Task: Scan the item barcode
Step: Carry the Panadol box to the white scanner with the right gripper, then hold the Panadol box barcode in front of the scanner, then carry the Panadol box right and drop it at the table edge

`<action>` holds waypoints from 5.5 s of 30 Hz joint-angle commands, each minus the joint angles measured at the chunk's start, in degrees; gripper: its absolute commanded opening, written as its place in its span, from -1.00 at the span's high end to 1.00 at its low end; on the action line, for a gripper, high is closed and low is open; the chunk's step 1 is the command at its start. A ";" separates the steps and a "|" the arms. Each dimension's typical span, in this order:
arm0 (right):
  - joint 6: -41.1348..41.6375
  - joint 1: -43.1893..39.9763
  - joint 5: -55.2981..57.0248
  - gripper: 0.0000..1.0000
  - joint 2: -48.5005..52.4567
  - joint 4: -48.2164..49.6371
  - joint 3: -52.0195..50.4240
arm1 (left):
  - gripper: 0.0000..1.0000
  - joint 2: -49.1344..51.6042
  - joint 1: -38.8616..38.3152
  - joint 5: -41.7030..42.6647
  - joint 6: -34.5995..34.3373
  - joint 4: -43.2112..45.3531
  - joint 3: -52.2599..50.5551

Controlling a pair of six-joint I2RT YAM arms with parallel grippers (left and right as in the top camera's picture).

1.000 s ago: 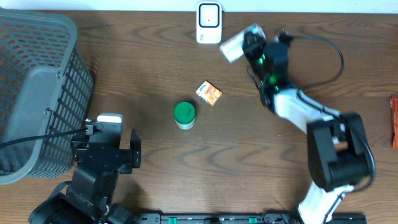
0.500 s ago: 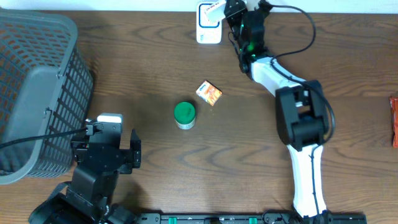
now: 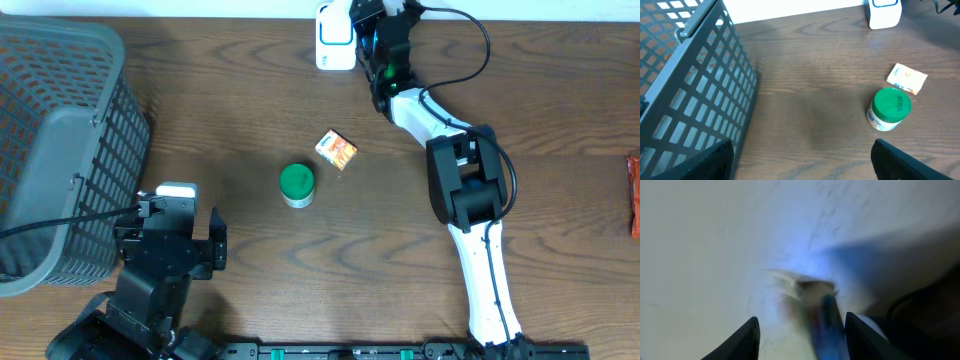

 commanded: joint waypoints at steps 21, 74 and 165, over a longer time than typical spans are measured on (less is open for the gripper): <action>-26.23 1.75 -21.51 -0.99 -13.53 -36.33 1.68 | -0.76 -0.24 -0.17 -0.55 -0.35 -0.13 -0.13; -93.98 0.00 -17.14 -0.98 -11.67 -64.76 1.62 | -0.76 -0.24 -0.17 -0.55 -0.35 -0.13 -0.13; -65.29 -41.75 14.14 0.53 -32.63 -106.79 -6.62 | -0.76 -0.24 -0.17 -0.55 -0.33 -0.13 -0.13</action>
